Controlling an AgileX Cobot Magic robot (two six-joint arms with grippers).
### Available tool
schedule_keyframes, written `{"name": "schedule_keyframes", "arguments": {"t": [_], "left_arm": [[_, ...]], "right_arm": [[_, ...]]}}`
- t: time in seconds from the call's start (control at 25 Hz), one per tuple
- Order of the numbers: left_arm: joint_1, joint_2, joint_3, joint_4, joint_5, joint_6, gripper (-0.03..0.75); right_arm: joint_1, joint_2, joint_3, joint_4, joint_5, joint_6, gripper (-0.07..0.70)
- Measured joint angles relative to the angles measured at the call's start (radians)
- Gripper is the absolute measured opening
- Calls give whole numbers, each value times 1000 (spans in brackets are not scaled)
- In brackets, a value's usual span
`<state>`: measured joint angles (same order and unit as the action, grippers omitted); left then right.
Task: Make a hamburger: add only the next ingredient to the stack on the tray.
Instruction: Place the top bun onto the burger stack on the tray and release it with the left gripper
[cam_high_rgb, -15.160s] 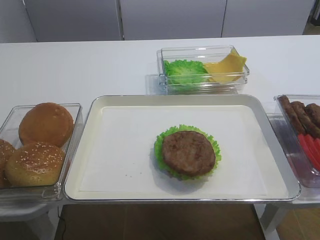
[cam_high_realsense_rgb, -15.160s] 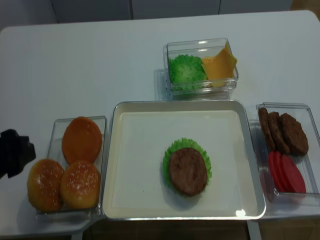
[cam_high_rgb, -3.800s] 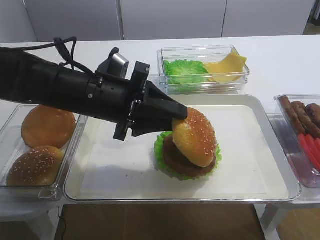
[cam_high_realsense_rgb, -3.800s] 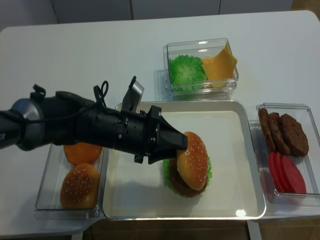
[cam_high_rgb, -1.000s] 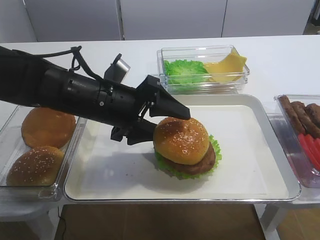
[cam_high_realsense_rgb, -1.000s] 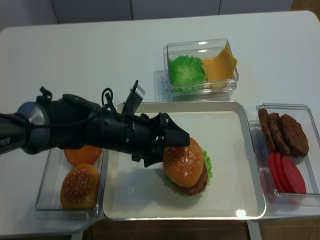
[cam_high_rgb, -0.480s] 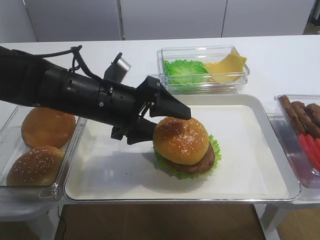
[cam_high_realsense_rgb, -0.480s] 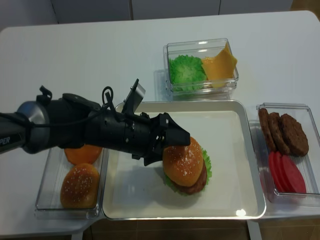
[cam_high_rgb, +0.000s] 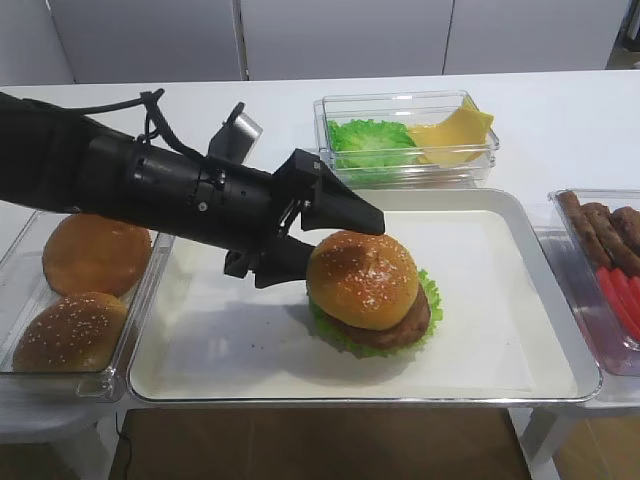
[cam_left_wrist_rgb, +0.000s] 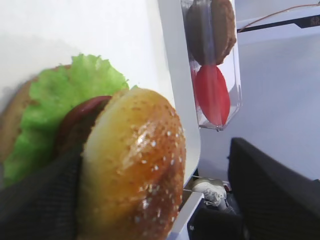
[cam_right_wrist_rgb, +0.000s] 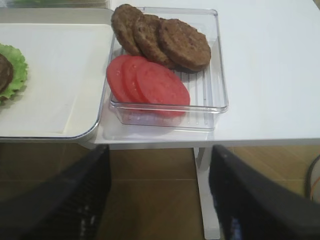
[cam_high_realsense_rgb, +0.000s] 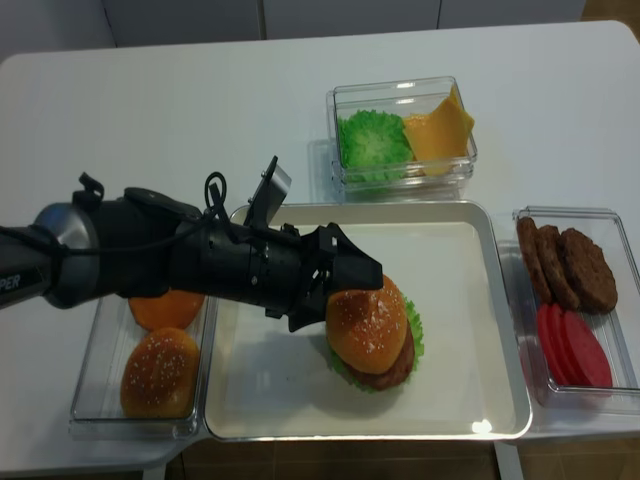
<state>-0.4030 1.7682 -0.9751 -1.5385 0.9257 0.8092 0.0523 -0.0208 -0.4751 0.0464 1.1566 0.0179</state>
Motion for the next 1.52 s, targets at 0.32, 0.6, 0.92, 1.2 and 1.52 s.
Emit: {"name": "schedule_keyframes", "arguments": {"t": [0.32,0.6,0.92,1.2,1.52], "left_arm": [[0,-46,0,75,-53,-30,610],[0,-53,0,132,-67,-70,610],[2,-76,0,172,-89,-81,610],[2,-76,0,174,-74,-92,608],[2,-76,0,172,-61,-98,607]], "right_arm": [[0,0,0,0,0,0,467],[0,0,0,0,0,0,467],[0,0,0,0,0,0,467],[0,0,0,0,0,10,467],[0,0,0,0,0,10,468]]}}
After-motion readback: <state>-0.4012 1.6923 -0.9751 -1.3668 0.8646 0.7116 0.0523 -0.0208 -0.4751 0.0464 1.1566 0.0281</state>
